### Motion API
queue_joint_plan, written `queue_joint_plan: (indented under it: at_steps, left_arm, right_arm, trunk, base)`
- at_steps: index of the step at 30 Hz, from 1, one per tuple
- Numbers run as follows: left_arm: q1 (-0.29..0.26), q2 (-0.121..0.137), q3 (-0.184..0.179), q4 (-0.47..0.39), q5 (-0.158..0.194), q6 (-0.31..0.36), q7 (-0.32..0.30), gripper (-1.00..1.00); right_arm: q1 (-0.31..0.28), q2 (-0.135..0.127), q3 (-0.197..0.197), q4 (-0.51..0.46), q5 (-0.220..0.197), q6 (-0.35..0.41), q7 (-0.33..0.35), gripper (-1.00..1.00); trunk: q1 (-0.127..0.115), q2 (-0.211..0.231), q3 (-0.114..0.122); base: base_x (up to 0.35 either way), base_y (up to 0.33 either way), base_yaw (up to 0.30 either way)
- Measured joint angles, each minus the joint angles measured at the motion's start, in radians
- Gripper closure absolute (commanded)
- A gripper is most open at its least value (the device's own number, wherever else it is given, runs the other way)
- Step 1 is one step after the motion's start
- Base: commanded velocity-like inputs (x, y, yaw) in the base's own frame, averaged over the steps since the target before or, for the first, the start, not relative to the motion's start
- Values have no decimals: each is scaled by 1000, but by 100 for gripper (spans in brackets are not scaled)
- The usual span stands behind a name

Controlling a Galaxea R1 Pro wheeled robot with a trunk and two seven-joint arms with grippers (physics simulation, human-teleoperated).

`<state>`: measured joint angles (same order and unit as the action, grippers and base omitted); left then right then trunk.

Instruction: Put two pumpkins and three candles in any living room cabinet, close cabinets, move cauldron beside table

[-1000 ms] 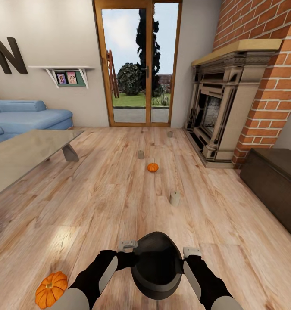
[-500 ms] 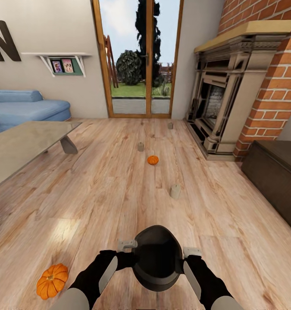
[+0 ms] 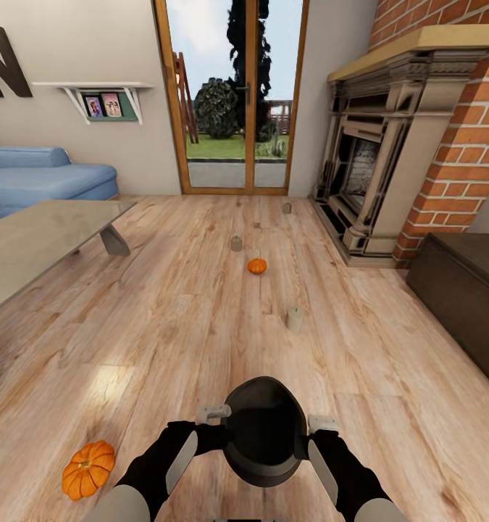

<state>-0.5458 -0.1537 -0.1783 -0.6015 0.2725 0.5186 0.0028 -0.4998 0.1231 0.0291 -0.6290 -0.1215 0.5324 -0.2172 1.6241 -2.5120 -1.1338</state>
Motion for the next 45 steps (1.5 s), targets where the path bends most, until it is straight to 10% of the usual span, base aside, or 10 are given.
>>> queue_joint_plan:
  at_steps: [45]
  left_arm:
    - [1,0,-2,0,-3,0,-11,-100]
  right_arm:
    - [0,0,0,0,0,-1,0,-100]
  trunk:
    - [2,-1,-19]
  base:
    - [24,0,0]
